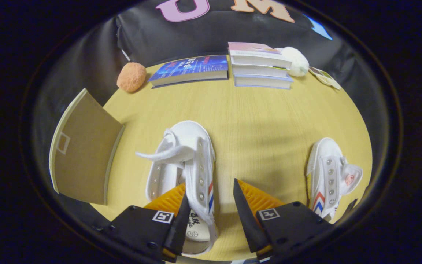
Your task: Open the storage box then place both shoes into the box .Put the left shoe in first, then the right shoe, with the right side of both shoes facing outward in a uniform manner.
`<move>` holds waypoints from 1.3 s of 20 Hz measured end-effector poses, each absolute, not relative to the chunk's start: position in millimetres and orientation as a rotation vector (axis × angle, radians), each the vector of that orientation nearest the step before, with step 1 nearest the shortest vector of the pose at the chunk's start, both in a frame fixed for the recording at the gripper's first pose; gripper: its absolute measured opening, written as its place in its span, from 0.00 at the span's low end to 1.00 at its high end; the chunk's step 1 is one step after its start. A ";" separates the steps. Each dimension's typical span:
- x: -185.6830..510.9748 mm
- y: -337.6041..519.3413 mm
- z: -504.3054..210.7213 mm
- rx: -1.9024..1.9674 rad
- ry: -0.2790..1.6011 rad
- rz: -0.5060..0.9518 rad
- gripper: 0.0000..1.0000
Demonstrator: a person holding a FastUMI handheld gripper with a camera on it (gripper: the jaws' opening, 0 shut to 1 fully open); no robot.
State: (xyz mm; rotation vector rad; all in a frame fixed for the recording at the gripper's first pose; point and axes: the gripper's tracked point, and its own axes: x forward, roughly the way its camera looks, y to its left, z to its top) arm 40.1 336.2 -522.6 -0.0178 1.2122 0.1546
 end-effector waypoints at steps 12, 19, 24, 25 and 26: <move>38.1 348.2 -535.4 0.601 1.356 -0.061 0.06; 21.8 360.4 -508.8 0.856 1.380 -0.090 0.06; 4.6 409.9 -435.9 1.039 1.422 0.071 0.06; 4.1 422.8 -419.2 1.061 1.419 0.110 0.05; 5.8 437.2 -401.9 1.079 1.417 0.146 0.05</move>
